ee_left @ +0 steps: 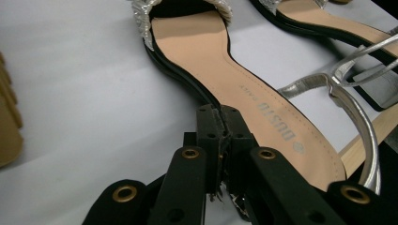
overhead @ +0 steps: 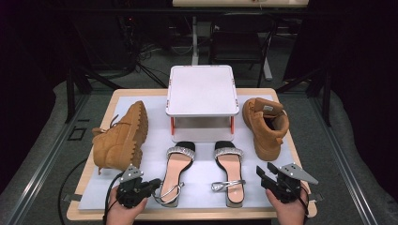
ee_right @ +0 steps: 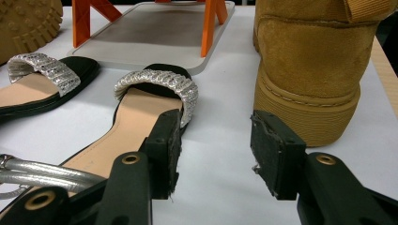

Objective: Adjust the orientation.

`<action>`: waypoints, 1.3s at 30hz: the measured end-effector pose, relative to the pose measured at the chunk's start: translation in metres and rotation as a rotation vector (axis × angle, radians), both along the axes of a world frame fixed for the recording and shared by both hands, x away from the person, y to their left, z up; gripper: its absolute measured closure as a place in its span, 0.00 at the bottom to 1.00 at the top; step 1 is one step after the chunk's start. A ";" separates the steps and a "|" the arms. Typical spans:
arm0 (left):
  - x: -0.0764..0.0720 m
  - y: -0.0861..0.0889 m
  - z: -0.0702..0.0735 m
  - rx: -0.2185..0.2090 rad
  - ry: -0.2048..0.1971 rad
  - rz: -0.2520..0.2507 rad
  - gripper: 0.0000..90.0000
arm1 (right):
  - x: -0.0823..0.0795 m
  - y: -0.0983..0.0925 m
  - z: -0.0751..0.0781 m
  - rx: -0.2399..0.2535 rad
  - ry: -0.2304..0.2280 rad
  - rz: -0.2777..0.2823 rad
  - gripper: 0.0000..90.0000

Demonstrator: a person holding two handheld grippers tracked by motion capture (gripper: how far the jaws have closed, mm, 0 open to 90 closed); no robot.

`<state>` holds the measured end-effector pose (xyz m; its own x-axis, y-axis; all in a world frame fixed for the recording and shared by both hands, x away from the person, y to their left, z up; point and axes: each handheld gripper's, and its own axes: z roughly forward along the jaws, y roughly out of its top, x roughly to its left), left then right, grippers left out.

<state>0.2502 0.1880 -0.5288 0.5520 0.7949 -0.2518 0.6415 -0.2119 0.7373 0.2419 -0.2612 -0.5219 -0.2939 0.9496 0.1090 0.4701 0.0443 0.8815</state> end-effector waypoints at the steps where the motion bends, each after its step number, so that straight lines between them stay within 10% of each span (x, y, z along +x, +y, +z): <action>1: 0.001 0.002 0.000 0.006 0.003 0.006 0.97 | 0.000 0.000 0.000 0.000 0.000 0.001 0.59; 32: 0.014 0.043 0.000 -0.027 0.003 0.131 0.96 | -0.003 0.011 0.001 -0.003 0.009 0.050 0.59; 39: 0.012 0.044 0.000 -0.059 -0.028 0.138 0.83 | -0.009 0.021 0.006 0.000 0.008 0.089 0.59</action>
